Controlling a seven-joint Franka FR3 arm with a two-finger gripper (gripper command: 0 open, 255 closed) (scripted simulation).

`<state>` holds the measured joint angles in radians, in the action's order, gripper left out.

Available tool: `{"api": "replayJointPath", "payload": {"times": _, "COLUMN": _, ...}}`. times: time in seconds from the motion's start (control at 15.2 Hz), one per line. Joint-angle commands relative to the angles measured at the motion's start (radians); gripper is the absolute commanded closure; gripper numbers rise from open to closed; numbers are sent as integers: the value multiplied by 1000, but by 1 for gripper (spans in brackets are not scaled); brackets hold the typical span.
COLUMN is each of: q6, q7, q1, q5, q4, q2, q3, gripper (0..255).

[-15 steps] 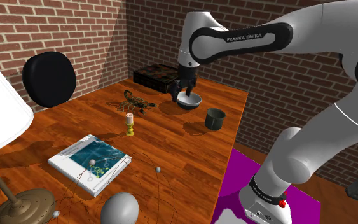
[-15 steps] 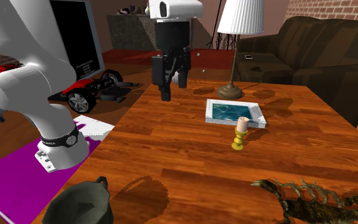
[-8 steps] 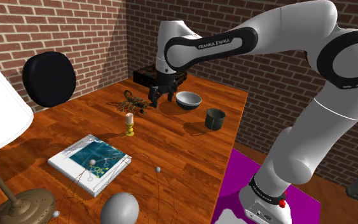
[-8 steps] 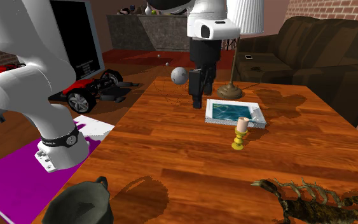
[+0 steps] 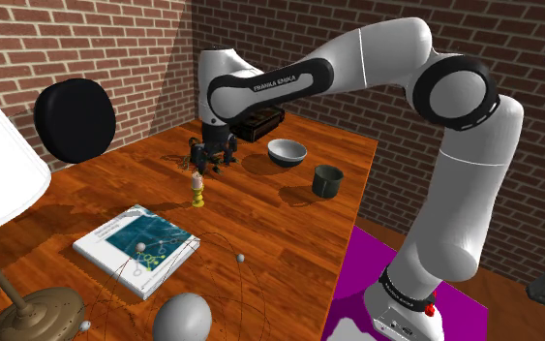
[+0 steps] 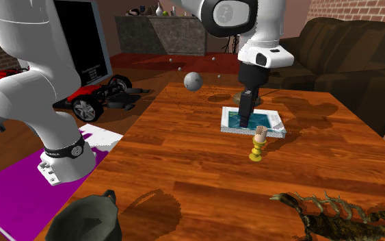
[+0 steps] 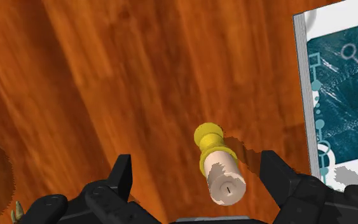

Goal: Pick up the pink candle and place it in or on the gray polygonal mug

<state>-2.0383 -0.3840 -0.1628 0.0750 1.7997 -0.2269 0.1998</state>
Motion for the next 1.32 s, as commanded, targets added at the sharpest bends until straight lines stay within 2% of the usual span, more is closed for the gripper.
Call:
{"api": "replayJointPath", "payload": {"times": 0.0, "q6": 10, "q7": -22, "q1": -17, "q5": 14, "q4": -86, "q2": -81, "q3": 4, "gripper": 0}}
{"api": "replayJointPath", "payload": {"times": 0.13, "q6": 21, "q7": -40, "q1": -34, "q5": 26, "q4": -166, "q2": -154, "q3": 6, "gripper": 0}}
{"api": "replayJointPath", "payload": {"times": 0.66, "q6": -65, "q7": -46, "q1": -36, "q5": 36, "q4": -116, "q2": -191, "q3": 1, "gripper": 0}}
{"api": "replayJointPath", "payload": {"times": 1.12, "q6": -65, "q7": -46, "q1": -36, "q5": 36, "q4": -116, "q2": -191, "q3": 1, "gripper": 0}}
{"api": "replayJointPath", "payload": {"times": 1.19, "q6": -65, "q7": -46, "q1": -36, "q5": 36, "q4": -116, "q2": -191, "q3": 1, "gripper": 255}}
{"api": "replayJointPath", "payload": {"times": 1.25, "q6": -65, "q7": -46, "q1": -36, "q5": 36, "q4": -116, "q2": -191, "q3": 1, "gripper": 255}}
